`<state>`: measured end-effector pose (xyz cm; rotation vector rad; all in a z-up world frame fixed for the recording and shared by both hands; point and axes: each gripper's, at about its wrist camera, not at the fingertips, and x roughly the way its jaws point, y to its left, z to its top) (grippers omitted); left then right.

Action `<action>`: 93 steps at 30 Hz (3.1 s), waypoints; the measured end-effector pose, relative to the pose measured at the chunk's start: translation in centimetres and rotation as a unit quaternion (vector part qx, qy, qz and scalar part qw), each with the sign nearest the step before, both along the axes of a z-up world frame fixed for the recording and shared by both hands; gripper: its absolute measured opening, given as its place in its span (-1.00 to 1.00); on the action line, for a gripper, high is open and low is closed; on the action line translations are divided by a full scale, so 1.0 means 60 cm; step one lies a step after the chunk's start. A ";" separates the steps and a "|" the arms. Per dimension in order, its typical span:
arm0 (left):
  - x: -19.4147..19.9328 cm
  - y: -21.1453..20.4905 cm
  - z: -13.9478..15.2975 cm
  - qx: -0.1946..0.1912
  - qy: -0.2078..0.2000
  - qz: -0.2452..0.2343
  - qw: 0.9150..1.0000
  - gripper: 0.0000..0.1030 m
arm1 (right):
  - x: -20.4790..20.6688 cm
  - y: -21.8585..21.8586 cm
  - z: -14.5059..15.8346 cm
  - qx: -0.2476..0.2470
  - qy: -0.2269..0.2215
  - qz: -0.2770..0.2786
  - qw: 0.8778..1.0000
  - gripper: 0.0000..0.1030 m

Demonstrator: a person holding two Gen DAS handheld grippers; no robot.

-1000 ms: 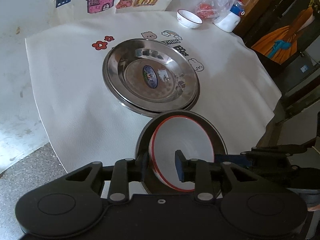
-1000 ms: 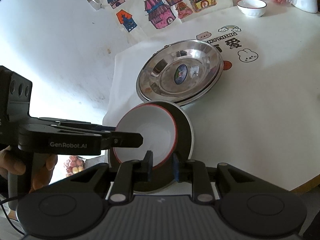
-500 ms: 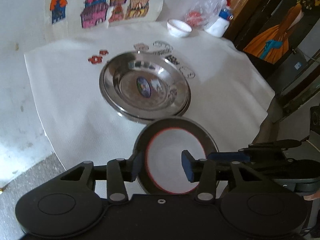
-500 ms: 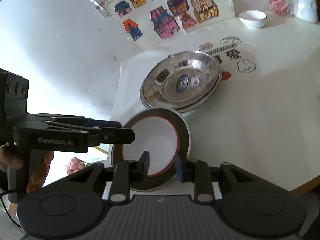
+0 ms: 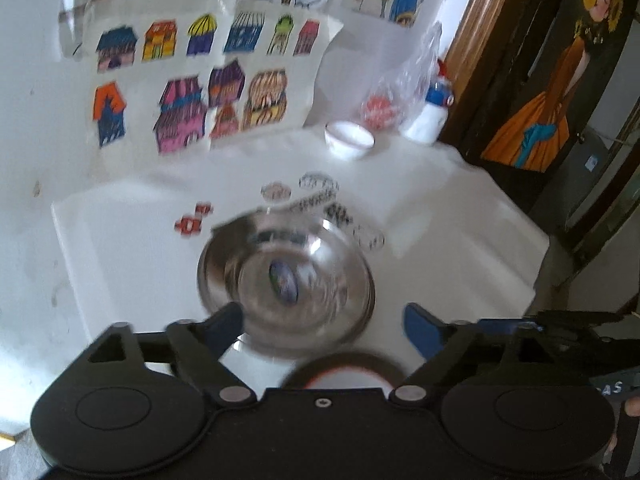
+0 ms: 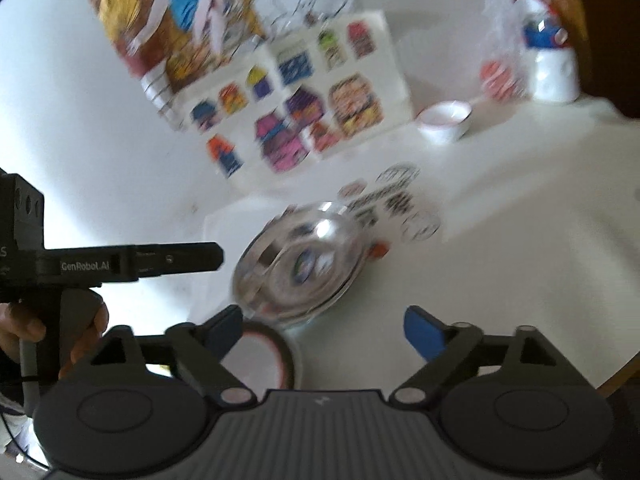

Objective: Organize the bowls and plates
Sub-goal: 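Move both tools to the remaining white red-rimmed bowl, then close both tools on the rim of the white bowl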

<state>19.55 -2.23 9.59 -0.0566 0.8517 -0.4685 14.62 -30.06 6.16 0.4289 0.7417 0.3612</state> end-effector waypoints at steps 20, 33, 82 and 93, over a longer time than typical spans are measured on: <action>0.222 -0.120 0.005 0.067 -0.126 0.064 0.988 0.98 | 0.190 -0.142 -0.075 0.066 0.011 -0.169 0.983 1.00; 0.405 -0.185 -0.052 0.081 -0.120 0.076 0.987 0.98 | 0.401 -0.184 -0.093 0.088 -0.008 -0.235 0.968 1.00; 0.567 -0.294 -0.169 0.031 -0.016 0.058 0.998 0.51 | 0.505 -0.155 -0.190 0.059 -0.009 -0.207 0.977 -0.20; 0.568 -0.302 -0.173 -0.001 0.005 0.031 1.000 -0.31 | 0.504 -0.155 -0.191 0.081 -0.014 -0.189 0.978 -0.53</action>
